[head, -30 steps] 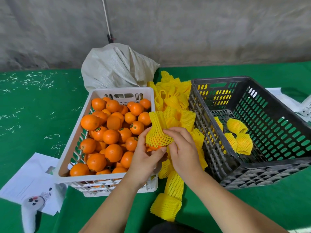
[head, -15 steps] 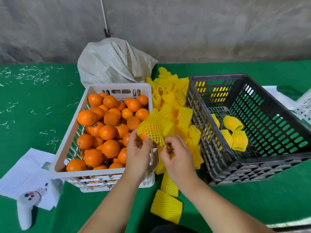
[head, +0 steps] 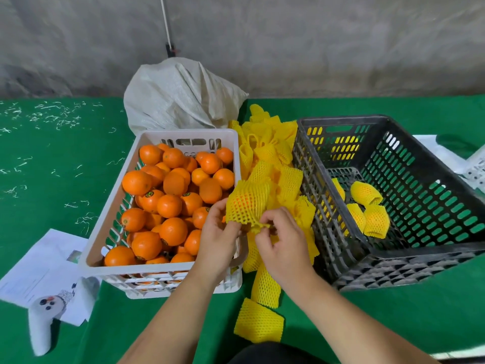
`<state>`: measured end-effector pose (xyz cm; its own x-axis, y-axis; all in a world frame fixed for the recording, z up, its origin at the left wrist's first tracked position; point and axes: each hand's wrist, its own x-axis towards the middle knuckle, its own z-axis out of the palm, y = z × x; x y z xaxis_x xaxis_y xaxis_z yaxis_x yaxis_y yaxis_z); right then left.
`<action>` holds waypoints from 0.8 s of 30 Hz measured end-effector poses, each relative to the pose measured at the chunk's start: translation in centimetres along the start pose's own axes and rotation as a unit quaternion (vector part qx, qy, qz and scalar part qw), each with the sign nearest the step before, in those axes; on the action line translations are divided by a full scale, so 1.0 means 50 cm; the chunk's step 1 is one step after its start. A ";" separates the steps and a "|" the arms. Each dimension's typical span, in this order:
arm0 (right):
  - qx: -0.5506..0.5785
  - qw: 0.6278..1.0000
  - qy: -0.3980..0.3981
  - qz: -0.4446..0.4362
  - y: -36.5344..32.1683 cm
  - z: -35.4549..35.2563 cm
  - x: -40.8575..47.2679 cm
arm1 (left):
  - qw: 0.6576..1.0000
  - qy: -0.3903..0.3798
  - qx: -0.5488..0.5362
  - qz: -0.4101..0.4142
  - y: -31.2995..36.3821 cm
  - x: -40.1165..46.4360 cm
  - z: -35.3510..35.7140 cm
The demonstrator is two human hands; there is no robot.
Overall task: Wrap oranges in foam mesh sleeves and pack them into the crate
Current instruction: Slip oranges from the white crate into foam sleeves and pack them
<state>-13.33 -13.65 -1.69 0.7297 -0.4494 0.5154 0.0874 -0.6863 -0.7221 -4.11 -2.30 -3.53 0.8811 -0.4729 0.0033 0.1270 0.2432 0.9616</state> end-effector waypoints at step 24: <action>0.301 0.883 -0.172 0.316 0.002 -0.002 0.010 | 0.979 -0.005 0.196 0.048 -0.005 -0.014 0.005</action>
<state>-13.03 -14.00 -1.43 0.9153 -0.3628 -0.1751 -0.1425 0.1150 -0.9831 -4.86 -2.23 -3.72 0.8756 -0.4728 0.0989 -0.1424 -0.0570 0.9882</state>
